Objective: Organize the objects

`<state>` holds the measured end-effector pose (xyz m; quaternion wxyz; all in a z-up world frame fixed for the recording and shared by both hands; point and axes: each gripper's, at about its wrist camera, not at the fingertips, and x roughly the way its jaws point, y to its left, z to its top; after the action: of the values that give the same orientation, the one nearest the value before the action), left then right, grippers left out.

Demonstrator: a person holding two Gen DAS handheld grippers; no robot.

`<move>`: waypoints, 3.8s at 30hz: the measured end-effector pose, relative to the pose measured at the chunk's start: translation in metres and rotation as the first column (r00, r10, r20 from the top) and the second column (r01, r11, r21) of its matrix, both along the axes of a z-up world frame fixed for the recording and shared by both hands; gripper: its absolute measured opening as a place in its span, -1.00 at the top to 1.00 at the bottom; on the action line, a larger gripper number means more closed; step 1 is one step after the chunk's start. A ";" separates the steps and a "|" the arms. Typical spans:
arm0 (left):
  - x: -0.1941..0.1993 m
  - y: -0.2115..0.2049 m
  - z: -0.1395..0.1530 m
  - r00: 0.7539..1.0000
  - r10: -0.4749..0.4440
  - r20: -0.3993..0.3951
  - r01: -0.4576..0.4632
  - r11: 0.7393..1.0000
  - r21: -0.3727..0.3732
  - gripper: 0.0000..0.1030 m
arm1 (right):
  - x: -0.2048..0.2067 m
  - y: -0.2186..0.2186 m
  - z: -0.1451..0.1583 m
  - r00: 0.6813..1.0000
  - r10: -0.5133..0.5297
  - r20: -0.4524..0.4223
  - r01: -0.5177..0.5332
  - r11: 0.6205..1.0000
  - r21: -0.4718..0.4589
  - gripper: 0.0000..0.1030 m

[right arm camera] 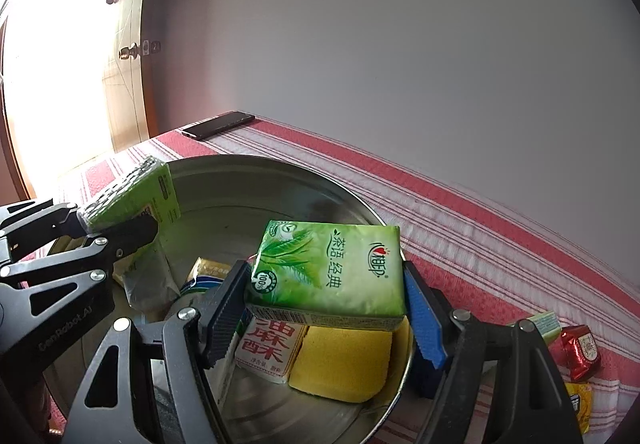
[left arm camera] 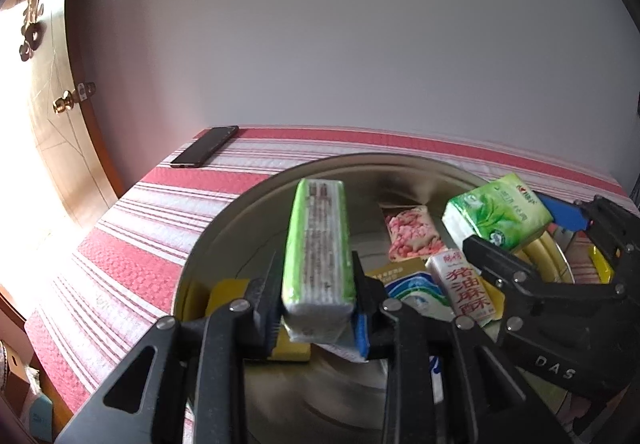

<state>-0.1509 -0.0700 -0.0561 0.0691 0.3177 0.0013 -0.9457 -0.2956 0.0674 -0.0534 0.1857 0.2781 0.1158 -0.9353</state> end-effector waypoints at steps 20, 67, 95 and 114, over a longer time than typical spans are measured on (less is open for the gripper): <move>0.014 -0.023 0.011 0.991 0.092 -0.094 -0.083 0.992 0.096 -0.99 | 0.027 0.043 0.028 0.987 -0.092 -0.132 0.077 0.990 -0.122 -0.51; -0.043 0.235 -0.007 0.883 -0.467 -0.040 0.458 0.878 -0.137 -0.99 | 0.004 0.246 -0.047 0.844 -0.441 0.306 0.463 0.886 0.000 -0.48; -0.066 0.241 -0.021 0.835 -0.544 0.089 0.549 0.834 -0.054 -0.23 | 0.022 0.272 -0.039 0.819 -0.520 0.244 0.547 0.835 -0.057 -0.36; -0.047 0.250 -0.018 0.820 -0.571 0.050 0.573 0.817 -0.064 0.53 | 0.042 0.272 -0.019 0.838 -0.539 0.089 0.546 0.827 -0.133 -0.36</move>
<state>-0.1982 0.1804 -0.0743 -0.2056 0.3140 -0.1310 -0.9176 -0.2538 0.3399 -0.0727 -0.0641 0.3065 -0.0447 -0.9487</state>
